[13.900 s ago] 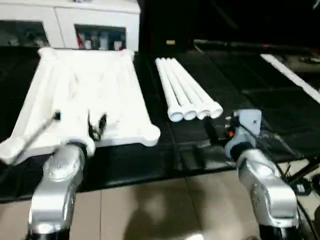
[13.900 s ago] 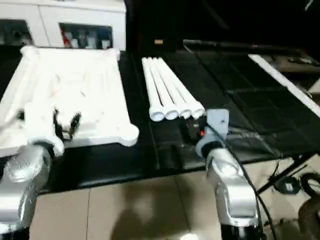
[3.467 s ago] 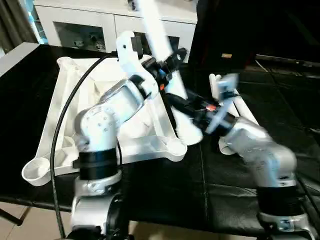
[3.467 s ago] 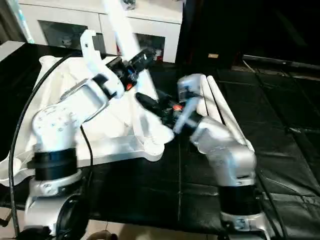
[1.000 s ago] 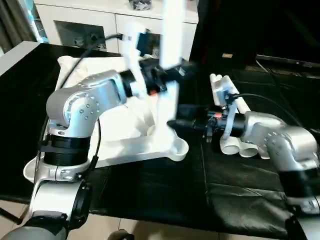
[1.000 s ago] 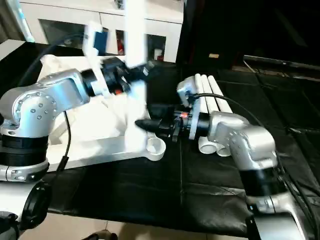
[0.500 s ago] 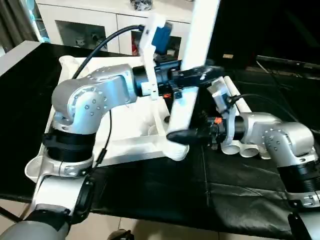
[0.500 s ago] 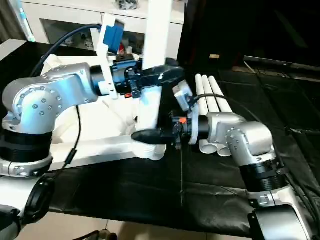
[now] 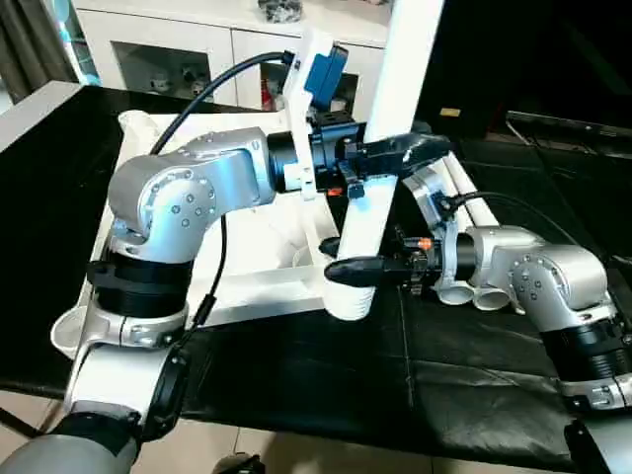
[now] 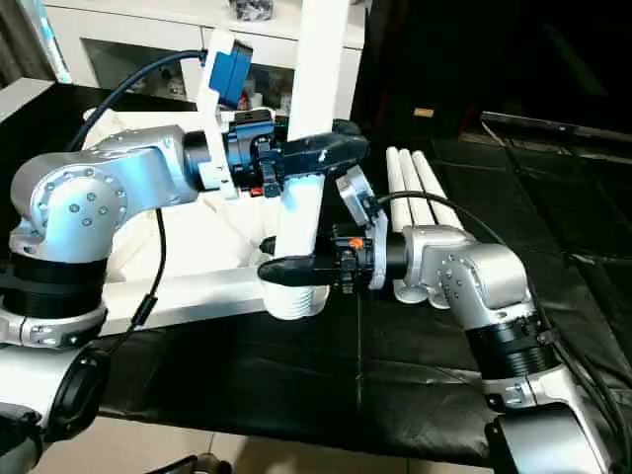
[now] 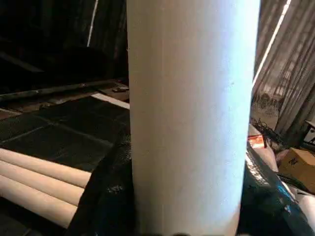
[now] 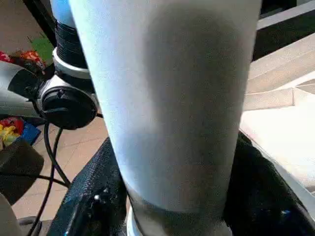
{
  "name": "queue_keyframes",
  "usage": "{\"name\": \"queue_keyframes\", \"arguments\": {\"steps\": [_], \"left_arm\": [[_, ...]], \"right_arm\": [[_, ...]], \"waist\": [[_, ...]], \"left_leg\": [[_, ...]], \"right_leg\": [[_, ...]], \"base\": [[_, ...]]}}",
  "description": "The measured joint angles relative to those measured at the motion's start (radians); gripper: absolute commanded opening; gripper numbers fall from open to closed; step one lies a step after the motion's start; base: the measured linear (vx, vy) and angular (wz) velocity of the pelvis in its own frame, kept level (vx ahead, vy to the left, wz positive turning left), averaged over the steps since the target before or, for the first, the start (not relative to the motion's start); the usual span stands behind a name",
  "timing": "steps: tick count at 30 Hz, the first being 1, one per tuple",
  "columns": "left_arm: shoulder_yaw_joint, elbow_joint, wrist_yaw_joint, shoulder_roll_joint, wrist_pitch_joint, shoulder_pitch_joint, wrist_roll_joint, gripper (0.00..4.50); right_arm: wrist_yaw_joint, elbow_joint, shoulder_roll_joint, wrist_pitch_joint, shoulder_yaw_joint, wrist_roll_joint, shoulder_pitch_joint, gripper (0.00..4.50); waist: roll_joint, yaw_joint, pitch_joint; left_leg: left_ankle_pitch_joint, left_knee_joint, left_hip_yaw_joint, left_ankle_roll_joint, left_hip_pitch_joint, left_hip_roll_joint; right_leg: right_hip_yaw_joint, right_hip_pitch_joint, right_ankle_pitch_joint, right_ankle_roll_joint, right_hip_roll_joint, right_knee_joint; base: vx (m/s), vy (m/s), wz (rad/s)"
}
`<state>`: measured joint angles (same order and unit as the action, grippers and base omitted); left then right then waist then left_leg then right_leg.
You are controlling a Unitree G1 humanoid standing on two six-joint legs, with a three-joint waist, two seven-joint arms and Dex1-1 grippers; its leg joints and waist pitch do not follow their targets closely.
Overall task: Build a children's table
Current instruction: Pick table leg
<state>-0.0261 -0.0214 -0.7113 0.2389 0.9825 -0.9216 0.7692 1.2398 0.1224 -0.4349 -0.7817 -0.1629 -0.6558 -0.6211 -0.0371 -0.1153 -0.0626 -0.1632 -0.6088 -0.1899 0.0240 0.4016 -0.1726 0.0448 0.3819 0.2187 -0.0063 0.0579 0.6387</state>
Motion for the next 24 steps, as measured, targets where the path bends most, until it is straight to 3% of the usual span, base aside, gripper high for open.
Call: {"name": "queue_keyframes", "arguments": {"steps": [14,17,24], "left_arm": [[0.020,0.038,0.031,-0.023,0.000,-0.013,0.002,1.81],[0.031,0.038,0.040,-0.030,0.020,-0.014,0.019,2.51],[0.099,0.029,0.060,-0.078,0.063,-0.024,0.103,2.94]], "right_arm": [[0.001,0.000,0.001,0.011,0.021,0.001,0.009,1.99],[0.003,-0.007,0.009,0.012,0.032,-0.009,0.025,1.99],[0.002,-0.041,0.032,0.020,0.035,-0.022,0.039,1.97]], "waist": [[0.000,0.000,0.000],[0.000,0.000,0.000],[0.001,0.000,0.000]], "left_leg": [[0.000,-0.001,0.000,0.000,0.000,0.000],[0.000,-0.001,0.000,0.000,0.000,0.000],[0.000,-0.002,0.000,0.000,0.000,0.000]], "right_leg": [[0.000,0.000,0.000,0.000,0.000,0.002],[0.000,0.000,0.000,0.000,0.000,0.002],[0.000,0.000,0.000,0.000,0.000,0.002]], "base": [[0.000,0.000,0.00],[0.000,0.000,0.00],[0.000,0.000,0.00]]}}
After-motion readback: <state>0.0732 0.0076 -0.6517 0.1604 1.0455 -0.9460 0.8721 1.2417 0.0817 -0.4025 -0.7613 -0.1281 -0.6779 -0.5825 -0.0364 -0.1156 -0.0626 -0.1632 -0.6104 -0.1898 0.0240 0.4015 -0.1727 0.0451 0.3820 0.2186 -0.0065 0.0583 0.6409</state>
